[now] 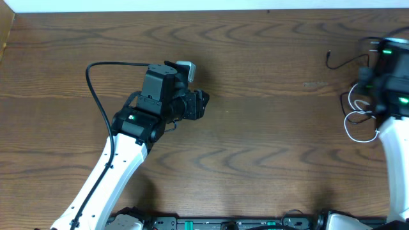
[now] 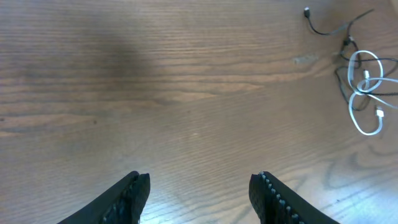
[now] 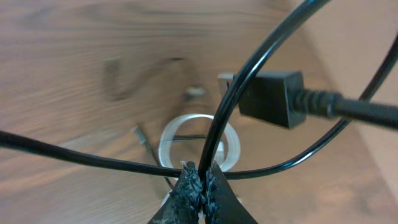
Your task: Untangle cables
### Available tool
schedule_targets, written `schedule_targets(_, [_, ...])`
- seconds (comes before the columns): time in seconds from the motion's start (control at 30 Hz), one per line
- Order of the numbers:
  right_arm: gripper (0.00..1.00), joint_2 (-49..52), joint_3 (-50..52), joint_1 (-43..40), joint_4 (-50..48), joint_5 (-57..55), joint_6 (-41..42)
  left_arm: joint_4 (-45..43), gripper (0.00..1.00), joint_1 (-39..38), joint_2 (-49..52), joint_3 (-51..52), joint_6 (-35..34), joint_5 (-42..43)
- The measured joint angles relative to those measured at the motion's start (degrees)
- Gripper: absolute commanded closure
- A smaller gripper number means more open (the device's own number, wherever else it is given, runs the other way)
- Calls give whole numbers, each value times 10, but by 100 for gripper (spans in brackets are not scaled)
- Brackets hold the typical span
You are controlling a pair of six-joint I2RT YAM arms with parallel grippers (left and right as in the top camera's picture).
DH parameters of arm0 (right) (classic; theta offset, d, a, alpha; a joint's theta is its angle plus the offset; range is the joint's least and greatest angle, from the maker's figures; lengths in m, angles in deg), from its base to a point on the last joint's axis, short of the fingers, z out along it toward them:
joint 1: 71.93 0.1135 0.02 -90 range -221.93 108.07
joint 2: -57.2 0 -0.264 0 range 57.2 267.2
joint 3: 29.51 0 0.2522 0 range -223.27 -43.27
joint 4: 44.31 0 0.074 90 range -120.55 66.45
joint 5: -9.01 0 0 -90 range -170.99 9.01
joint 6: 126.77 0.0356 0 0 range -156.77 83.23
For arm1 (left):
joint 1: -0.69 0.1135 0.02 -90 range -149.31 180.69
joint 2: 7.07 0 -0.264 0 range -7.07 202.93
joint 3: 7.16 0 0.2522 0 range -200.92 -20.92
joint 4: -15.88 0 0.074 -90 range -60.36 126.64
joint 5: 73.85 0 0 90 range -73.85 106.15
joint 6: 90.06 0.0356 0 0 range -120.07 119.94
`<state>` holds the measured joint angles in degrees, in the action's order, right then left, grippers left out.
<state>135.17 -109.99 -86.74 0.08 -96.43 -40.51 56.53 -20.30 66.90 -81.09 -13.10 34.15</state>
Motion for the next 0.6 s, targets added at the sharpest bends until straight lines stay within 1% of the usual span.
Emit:
schedule_targets(0.07, [46, 3, 0, -42, 6, -3, 32, 0, 43, 0, 0, 0, 0, -5])
schedule_targets(0.1, [39, 7, 0, -62, 15, 2, 46, 0, 43, 0, 0, 0, 0, -8])
schedule_targets(0.17, [21, 19, 0, -91, 48, 24, 66, 1, 43, 0, 0, 0, 0, -11])
schedule_targets(0.23, [1, 40, -1, -109, 141, 79, 85, 1, 43, 0, 0, 0, 0, -15])
schedule_targets(0.3, [1, 57, 3, -112, 236, 131, 95, 1, 43, 0, 0, 0, 0, -16])
schedule_targets(0.4, [1, 70, 5, -112, 320, 167, 113, 1, 43, 0, 0, 0, 0, -17])
schedule_targets(0.5, [1, 70, 5, -113, 341, 206, 127, 1, 43, 0, 0, 0, 0, -17])
schedule_targets(0.6, [1, 70, 5, -113, 353, 295, 127, 1, 43, 0, 0, 0, 0, -17])
